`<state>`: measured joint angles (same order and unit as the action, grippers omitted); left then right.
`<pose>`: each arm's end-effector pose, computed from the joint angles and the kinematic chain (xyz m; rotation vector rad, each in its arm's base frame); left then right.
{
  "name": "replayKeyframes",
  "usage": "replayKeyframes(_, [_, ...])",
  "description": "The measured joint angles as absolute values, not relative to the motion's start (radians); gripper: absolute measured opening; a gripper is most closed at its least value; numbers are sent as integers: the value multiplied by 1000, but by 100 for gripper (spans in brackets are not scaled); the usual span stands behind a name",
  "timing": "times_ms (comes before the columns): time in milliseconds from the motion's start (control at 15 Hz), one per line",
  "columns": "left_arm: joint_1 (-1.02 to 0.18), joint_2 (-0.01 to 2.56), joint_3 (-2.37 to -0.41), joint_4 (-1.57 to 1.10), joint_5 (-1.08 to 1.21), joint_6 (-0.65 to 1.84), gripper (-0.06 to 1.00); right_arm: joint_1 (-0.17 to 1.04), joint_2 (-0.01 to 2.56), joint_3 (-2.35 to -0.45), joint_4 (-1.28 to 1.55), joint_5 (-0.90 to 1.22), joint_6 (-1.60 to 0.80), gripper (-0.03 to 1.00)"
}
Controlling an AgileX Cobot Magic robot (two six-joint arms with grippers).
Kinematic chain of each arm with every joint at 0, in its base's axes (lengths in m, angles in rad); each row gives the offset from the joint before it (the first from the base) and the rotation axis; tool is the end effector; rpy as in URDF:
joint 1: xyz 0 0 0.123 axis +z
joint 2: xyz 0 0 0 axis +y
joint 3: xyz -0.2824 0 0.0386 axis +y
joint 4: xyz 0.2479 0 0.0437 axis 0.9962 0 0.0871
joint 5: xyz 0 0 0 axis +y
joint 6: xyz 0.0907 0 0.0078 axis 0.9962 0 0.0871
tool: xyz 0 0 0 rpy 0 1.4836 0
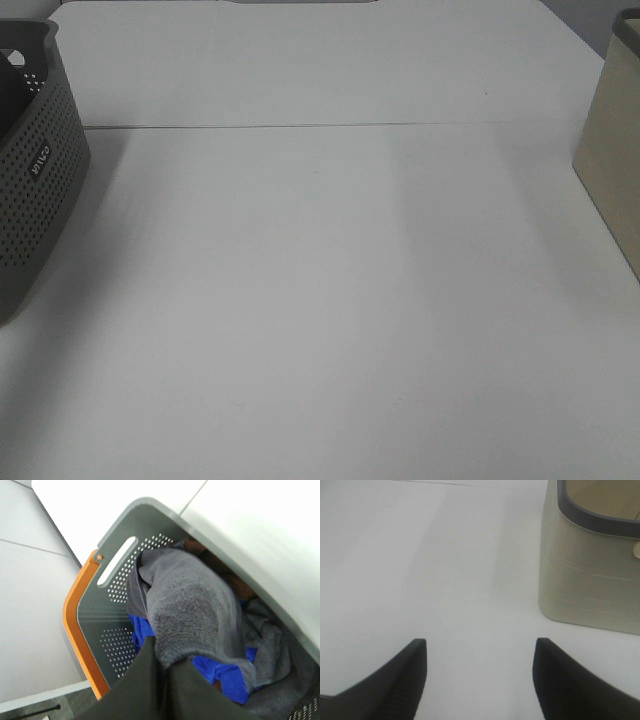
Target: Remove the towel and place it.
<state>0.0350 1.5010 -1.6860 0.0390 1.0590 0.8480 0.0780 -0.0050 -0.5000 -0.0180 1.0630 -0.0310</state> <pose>0.3183 0.0142 0.4315 0.9578 2.2097 0.4710 -0.0056 -0.0019 0.2770 -0.1103 2.0385 0.0079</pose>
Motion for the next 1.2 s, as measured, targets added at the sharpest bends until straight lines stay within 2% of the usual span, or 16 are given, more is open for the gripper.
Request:
replayKeyframes(133, [-38, 1433, -1686, 23, 1055, 845, 0, 78, -5, -500, -19, 1063, -31, 61])
replayKeyframes(200, [-141, 1405, -1712, 25, 1045, 828, 0, 78, -4, -501, -19, 1056, -31, 61])
replayKeyframes(333, [-244, 1408, -1783, 39, 1024, 772, 0, 78, 37, -515, 0, 1019, -35, 61])
replayKeyframes(733, [-506, 1499, -1946, 80, 990, 687, 0, 77, 279, -524, 300, 724, -220, 61])
replayKeyframes(933, [-625, 1596, -1947, 82, 959, 676, 0, 77, 474, -526, 522, 558, -463, 61])
replayKeyframes(1200, [-724, 1646, -1947, 82, 894, 644, 0, 77, 804, -593, 913, 533, -920, 61])
